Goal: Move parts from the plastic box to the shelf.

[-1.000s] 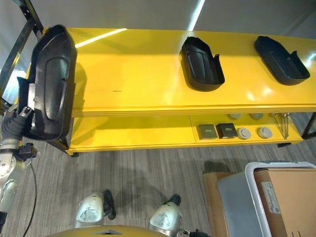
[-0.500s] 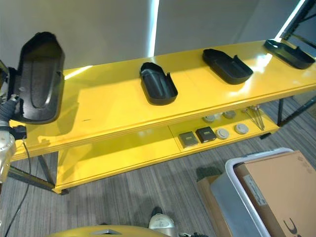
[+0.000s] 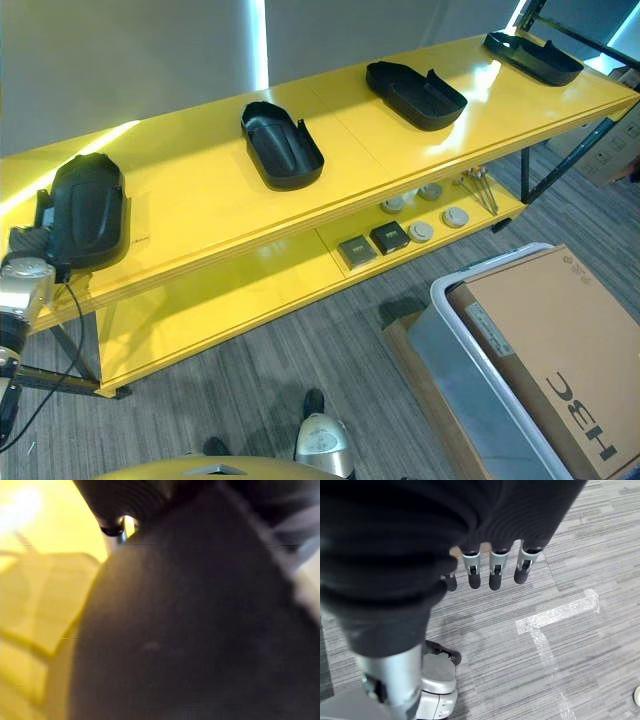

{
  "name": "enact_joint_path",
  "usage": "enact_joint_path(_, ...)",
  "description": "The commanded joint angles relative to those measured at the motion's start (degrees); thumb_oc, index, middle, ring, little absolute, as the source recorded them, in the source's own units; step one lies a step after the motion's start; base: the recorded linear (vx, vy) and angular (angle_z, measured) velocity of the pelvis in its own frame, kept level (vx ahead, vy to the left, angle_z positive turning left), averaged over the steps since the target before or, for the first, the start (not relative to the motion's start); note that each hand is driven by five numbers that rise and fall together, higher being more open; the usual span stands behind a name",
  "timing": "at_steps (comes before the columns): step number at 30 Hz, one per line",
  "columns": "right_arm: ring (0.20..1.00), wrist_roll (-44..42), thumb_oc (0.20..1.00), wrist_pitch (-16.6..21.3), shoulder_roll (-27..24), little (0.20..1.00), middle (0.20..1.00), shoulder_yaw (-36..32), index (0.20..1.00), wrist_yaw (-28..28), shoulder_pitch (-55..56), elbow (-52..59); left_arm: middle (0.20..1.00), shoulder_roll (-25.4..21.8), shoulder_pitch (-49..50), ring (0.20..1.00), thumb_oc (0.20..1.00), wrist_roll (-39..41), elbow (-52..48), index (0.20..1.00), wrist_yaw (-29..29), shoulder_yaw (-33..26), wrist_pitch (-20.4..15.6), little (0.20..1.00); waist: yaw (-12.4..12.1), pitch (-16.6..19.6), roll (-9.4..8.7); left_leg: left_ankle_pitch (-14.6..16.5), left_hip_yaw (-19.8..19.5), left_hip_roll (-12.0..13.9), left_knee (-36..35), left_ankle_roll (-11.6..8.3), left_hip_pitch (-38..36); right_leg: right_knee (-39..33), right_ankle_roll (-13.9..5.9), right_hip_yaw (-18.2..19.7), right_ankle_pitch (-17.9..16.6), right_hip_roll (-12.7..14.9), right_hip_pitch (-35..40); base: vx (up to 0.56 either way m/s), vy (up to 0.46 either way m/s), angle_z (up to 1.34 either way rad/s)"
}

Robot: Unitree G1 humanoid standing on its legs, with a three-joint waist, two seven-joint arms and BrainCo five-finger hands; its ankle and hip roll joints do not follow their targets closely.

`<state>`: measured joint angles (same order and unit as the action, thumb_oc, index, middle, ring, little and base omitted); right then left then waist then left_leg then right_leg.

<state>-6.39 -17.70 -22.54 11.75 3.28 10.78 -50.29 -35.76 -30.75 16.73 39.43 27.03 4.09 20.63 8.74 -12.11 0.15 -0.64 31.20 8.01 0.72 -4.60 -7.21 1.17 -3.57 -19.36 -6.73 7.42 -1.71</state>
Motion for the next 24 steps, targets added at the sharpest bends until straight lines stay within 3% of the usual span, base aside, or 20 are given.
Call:
enact_joint_path(1,1.000,-0.2,1.000,-0.3,2.2,1.000,1.000,2.3,1.000,0.2,1.1,-0.1,0.200,-2.8,-1.3,0.200,0.200,-0.4,-3.8,0.200,5.6,-2.0,-3.7,0.200,-0.9,0.3,-1.16,3.8,-1.8,2.3,4.2,1.05,2.1,2.8,-7.64,2.3,6.4,4.8,2.7,0.00,0.000,0.00)
enact_joint_path(6,1.000,-0.5,1.000,-0.1,3.2,1.000,1.000,2.8,1.000,-0.5,1.2,-0.6,0.200,1.6,2.8,0.200,0.200,-1.9,-3.1,0.200,8.9,-2.4,-3.8,0.200,-1.4,0.0,-1.65,3.6,-2.0,2.5,4.2,0.90,2.2,2.5,-7.59,2.2,6.4,4.8,3.1,0.00,0.000,0.00)
enact_joint_path(10,1.000,-1.0,1.000,0.0,3.0,1.000,1.000,2.9,1.000,-0.7,1.0,-0.8,0.200,2.4,3.7,0.200,0.200,-2.6,-2.3,0.200,10.5,-2.8,-5.0,0.200,-1.5,-0.6,-1.76,3.3,-1.9,2.8,4.3,0.71,2.7,2.6,-7.54,2.1,6.5,4.8,2.8,-0.02,0.001,0.01)
enact_joint_path(24,1.000,-1.8,1.000,0.3,1.2,1.000,1.000,2.7,1.000,-0.3,0.6,-0.7,0.200,-3.8,-1.3,0.200,0.200,-3.5,3.8,0.200,11.5,-3.5,-4.2,0.200,-0.5,-2.0,-1.38,3.0,-1.4,3.5,4.9,0.09,4.0,2.5,-7.18,2.8,6.8,4.8,2.0,0.00,0.000,0.00)
